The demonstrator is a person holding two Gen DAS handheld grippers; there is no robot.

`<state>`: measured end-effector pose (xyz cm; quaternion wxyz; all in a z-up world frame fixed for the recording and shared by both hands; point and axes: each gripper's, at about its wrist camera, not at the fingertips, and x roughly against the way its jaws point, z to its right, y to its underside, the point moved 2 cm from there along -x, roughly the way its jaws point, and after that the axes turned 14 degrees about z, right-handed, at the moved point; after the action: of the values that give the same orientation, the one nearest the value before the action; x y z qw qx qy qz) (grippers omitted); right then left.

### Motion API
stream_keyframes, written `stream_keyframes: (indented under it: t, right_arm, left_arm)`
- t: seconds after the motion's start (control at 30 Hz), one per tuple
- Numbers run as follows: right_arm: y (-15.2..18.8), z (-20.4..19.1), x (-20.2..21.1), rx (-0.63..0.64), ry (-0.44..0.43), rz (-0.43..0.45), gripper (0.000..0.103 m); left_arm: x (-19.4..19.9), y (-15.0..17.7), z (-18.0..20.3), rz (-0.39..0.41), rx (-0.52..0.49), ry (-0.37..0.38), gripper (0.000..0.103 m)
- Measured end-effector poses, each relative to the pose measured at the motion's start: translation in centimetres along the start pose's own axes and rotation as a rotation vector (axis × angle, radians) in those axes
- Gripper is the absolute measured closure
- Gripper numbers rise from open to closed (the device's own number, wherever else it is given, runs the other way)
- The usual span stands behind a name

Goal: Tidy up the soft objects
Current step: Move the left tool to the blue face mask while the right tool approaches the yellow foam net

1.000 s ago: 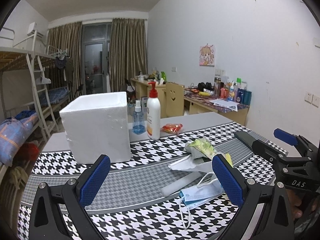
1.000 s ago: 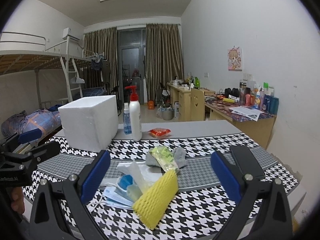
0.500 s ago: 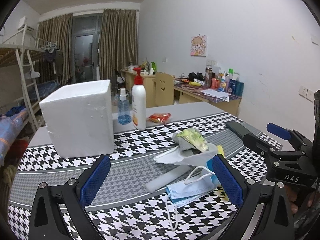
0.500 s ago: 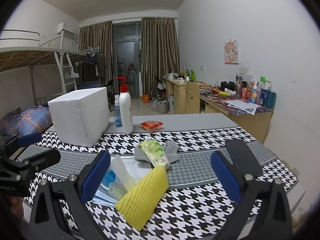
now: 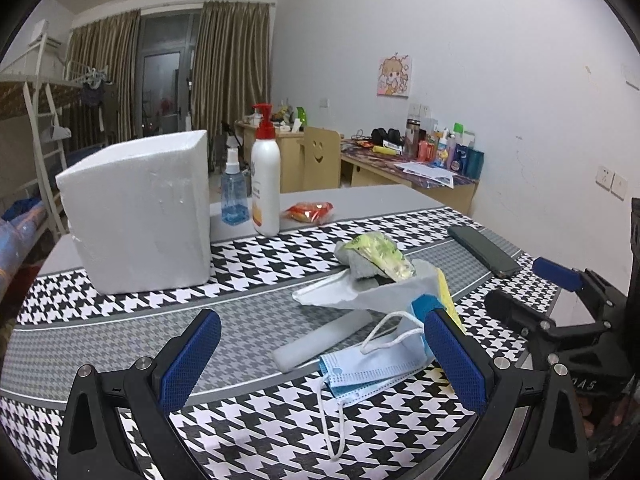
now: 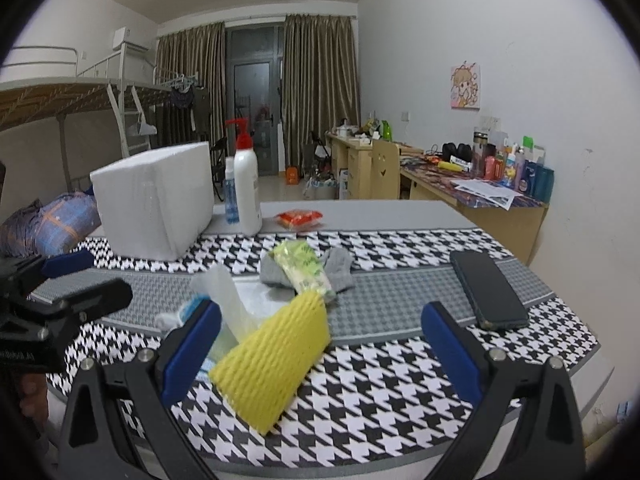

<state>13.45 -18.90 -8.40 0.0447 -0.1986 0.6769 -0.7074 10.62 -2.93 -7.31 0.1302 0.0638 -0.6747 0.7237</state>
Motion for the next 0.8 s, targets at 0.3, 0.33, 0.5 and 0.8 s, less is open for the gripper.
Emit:
stream_keyframes:
  t: [0.3, 0.33, 0.5, 0.8]
  right_arm:
    - [1.0, 0.0, -0.6, -0.020, -0.015, -0.045, 0.001]
    - [1.0, -0.1, -0.7, -0.021, -0.018, -0.049, 0.001]
    - [1.5, -0.3, -1.7, -0.023, -0.030, -0.079, 0.001]
    - [2.9, -0.5, -4.1, -0.042, -0.051, -0.180, 0.010]
  left_arm:
    - [-0.8, 0.7, 0.6, -0.029, -0.013, 0.013, 0.001]
    - [-0.8, 0.8, 0.6, -0.032, -0.014, 0.012, 0.001]
    - [-1.4, 1.1, 0.6, -0.046, -0.016, 0.012, 0.001]
    - [-2.4, 1.8, 1.0, -0.078, -0.023, 0.038, 0.001]
